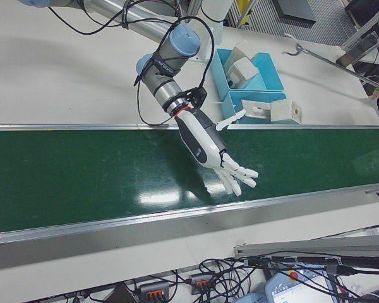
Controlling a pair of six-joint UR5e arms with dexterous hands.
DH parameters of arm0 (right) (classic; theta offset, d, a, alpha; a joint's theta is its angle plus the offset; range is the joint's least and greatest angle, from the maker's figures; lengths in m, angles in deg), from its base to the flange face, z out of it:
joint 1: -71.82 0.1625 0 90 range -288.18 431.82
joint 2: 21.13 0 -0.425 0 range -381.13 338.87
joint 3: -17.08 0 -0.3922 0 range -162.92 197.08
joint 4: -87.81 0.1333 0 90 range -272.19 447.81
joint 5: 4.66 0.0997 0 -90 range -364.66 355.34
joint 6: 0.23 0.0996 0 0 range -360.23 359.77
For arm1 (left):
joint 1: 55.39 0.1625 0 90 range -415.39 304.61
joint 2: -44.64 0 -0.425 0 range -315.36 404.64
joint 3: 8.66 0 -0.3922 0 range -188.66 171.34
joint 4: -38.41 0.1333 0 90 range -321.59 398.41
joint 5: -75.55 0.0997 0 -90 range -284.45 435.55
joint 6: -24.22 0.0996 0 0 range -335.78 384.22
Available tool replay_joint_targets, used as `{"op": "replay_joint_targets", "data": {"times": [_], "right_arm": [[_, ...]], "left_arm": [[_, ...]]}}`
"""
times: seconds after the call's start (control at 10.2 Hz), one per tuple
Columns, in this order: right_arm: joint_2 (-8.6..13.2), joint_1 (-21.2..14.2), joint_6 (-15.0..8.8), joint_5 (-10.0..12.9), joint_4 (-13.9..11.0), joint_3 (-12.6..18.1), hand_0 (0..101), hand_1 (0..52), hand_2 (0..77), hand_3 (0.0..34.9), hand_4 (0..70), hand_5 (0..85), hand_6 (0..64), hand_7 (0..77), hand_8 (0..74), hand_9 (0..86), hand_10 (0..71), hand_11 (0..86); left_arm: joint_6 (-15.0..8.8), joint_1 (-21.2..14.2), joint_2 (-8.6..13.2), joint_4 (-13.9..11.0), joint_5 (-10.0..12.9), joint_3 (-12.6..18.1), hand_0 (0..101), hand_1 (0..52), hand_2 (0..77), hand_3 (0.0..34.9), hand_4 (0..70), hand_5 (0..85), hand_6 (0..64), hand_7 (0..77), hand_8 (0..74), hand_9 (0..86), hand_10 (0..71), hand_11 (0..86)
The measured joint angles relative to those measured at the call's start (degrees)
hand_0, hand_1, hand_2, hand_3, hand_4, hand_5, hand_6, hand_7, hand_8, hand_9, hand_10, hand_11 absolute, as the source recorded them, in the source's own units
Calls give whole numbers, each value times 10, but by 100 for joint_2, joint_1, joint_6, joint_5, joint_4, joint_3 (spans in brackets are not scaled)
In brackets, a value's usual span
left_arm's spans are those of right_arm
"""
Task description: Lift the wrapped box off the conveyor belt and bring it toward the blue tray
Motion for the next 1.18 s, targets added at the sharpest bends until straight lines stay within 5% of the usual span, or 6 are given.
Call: {"op": "replay_joint_targets", "data": {"times": [0.2, 0.59, 1.18], "right_arm": [[8, -2, 34, 17, -25, 8, 471, 115, 22, 0, 93, 180, 38, 55, 5, 22, 0, 11], [-6, -2, 21, -3, 396, -5, 472, 115, 16, 1, 65, 136, 27, 22, 5, 16, 0, 11], [-32, -2, 8, -13, 442, -33, 472, 120, 22, 0, 98, 164, 38, 38, 5, 16, 0, 11]], "left_arm": [[0, 0, 0, 0, 0, 0, 0, 0, 11, 0, 0, 11, 5, 5, 5, 5, 5, 5], [0, 0, 0, 0, 0, 0, 0, 0, 5, 0, 0, 11, 5, 5, 5, 5, 0, 5], [0, 0, 0, 0, 0, 0, 0, 0, 5, 0, 0, 11, 5, 5, 5, 5, 5, 5]]}}
